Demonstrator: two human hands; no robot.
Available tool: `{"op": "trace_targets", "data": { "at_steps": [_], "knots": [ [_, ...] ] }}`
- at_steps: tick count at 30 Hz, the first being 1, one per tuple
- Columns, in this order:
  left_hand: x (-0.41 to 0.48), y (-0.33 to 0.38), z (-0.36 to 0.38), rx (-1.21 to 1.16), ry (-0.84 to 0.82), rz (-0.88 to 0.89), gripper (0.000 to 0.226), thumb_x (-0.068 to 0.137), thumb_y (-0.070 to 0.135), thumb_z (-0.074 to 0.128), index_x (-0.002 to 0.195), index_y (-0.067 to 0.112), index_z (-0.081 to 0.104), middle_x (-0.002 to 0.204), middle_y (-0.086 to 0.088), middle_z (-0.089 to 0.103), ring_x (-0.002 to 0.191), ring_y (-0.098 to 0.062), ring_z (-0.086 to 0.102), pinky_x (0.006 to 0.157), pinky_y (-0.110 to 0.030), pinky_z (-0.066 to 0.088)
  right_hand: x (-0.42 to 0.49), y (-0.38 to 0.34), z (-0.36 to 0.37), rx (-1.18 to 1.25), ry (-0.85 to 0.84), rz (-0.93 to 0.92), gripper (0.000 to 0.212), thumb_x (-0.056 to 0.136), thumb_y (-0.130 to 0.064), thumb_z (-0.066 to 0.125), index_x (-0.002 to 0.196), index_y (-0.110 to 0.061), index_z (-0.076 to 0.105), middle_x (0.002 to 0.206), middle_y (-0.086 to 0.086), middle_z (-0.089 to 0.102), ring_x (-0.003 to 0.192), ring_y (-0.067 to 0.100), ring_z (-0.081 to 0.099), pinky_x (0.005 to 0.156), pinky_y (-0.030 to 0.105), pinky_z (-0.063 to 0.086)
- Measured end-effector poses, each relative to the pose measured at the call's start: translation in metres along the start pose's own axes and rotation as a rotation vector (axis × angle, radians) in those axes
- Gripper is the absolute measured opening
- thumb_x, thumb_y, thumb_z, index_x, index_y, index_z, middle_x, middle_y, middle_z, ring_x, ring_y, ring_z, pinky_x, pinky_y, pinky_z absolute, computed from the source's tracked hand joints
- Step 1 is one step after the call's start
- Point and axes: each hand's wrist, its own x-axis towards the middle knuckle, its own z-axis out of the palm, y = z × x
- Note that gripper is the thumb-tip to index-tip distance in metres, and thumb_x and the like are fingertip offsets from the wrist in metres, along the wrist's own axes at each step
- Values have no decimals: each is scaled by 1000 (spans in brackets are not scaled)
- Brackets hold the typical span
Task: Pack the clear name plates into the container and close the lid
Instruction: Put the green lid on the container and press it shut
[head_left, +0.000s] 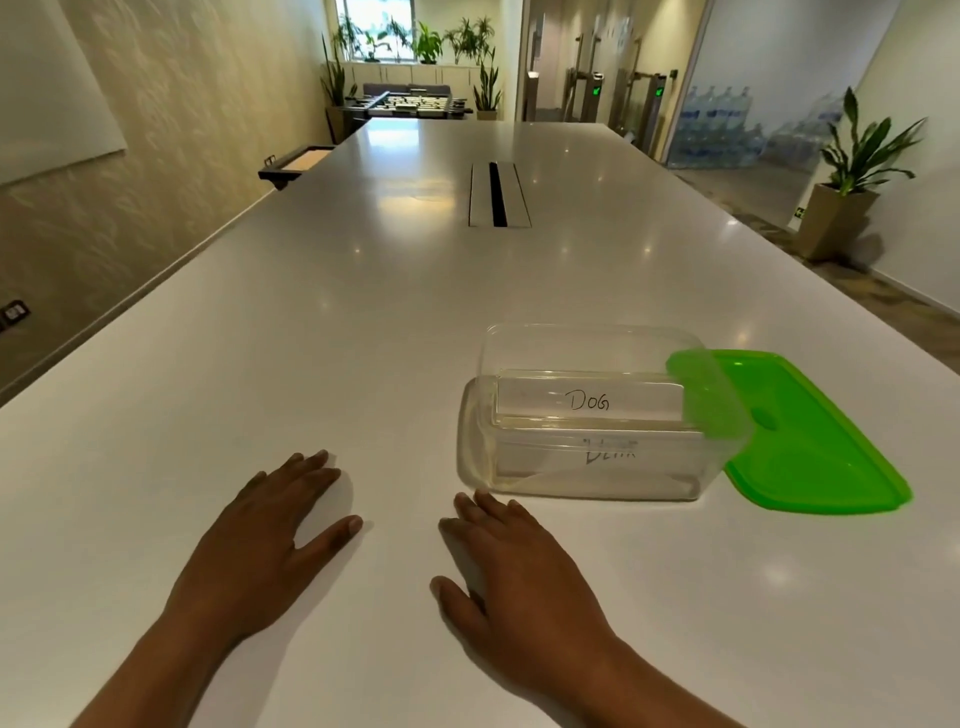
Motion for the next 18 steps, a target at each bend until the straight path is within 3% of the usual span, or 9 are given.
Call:
{"op": "trace_targets", "data": {
  "at_steps": [7, 12, 18],
  "knots": [
    [-1, 0, 1, -27, 5, 21, 82, 80, 79, 21, 144, 31, 38, 156, 18, 25, 144, 2, 13, 118, -28, 10, 0, -1, 0, -14, 19, 41, 51, 86, -51, 53, 129, -26, 57, 144, -5, 49, 138, 10, 36, 112, 25, 19],
    [0, -3, 1, -27, -10, 44, 85, 80, 78, 19, 145, 27, 37, 157, 12, 26, 146, -5, 16, 119, -31, 10, -2, 3, -6, 61, 135, 172, 43, 80, -53, 62, 117, -30, 64, 123, -14, 63, 119, 4, 53, 99, 24, 43],
    [1, 18, 1, -121, -64, 70, 88, 75, 81, 22, 147, 31, 30, 158, 14, 20, 146, -4, 10, 118, -29, 8, -21, 11, -42, 142, 335, 275, 34, 76, -50, 62, 105, -32, 68, 105, -22, 67, 97, -6, 61, 80, 9, 43]
  ]
}}
